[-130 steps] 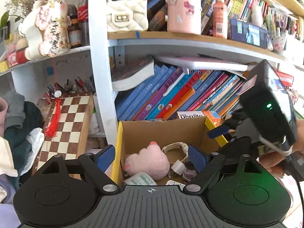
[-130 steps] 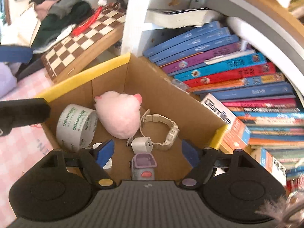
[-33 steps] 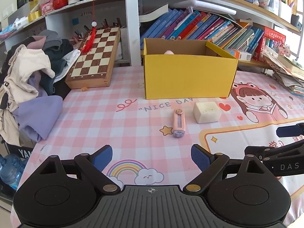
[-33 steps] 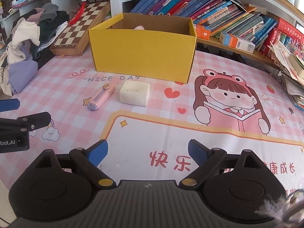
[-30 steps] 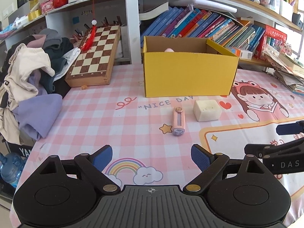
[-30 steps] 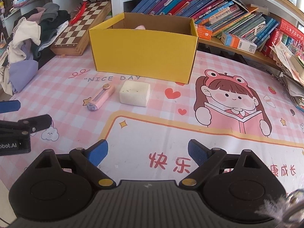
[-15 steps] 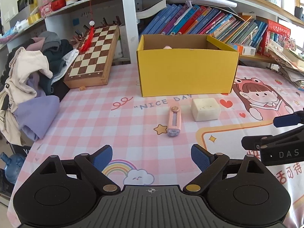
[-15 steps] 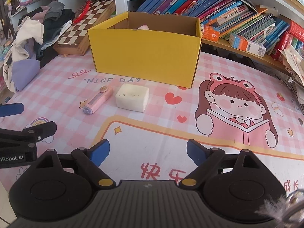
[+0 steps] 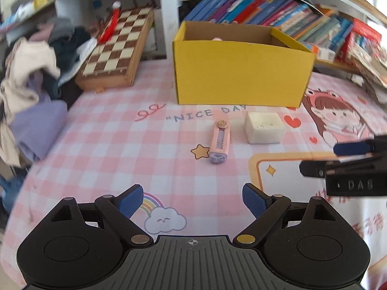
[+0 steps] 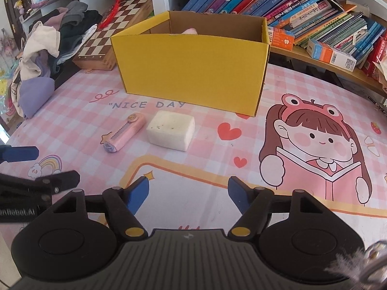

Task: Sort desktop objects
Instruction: 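Grasp the pink utility knife with the left tool while the right tool grasps the white block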

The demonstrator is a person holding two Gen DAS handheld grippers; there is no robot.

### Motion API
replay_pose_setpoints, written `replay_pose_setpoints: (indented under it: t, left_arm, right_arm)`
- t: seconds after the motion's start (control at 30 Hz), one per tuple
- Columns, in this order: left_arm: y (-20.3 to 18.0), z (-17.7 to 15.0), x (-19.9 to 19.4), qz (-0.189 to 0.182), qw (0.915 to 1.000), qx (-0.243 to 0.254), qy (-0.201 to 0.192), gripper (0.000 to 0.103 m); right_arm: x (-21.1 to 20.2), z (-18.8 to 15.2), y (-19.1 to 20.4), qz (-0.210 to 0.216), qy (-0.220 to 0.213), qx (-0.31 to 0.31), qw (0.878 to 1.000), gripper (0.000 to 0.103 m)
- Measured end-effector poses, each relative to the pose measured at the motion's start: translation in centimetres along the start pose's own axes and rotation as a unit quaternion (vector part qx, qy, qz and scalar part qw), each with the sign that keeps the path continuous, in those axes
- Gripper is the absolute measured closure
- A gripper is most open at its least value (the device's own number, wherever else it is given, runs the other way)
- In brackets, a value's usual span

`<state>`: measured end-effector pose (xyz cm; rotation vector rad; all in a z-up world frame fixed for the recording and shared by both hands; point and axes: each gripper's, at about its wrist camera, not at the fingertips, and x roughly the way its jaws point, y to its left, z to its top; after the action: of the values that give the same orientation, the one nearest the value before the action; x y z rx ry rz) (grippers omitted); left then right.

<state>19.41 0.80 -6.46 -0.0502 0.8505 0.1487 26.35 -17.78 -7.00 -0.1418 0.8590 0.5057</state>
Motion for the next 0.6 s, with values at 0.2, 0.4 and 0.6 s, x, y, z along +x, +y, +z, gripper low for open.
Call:
replay_pose_setpoints:
  t: [0.2,0.4,0.6]
  left_arm:
    - [-0.7,0.8,1.4,-0.002,1.0000,0.009,-0.001,0.026]
    - [-2.2,2.2,3.2,-0.018,0.9992,0.032,-0.014,0.034]
    - [-3.1,3.4,4.8,-0.010,0.9988,0.046,-0.013,0.039]
  right_arm:
    - [0.3,0.2,-0.9,0.006,0.002,0.003,1.000,0.032]
    - [0.4,0.4,-1.4,0.009,-0.001,0.004,1.000,0.032]
    - [0.4,0.3,-1.9,0.011,-0.001,0.008,1.000,0.032]
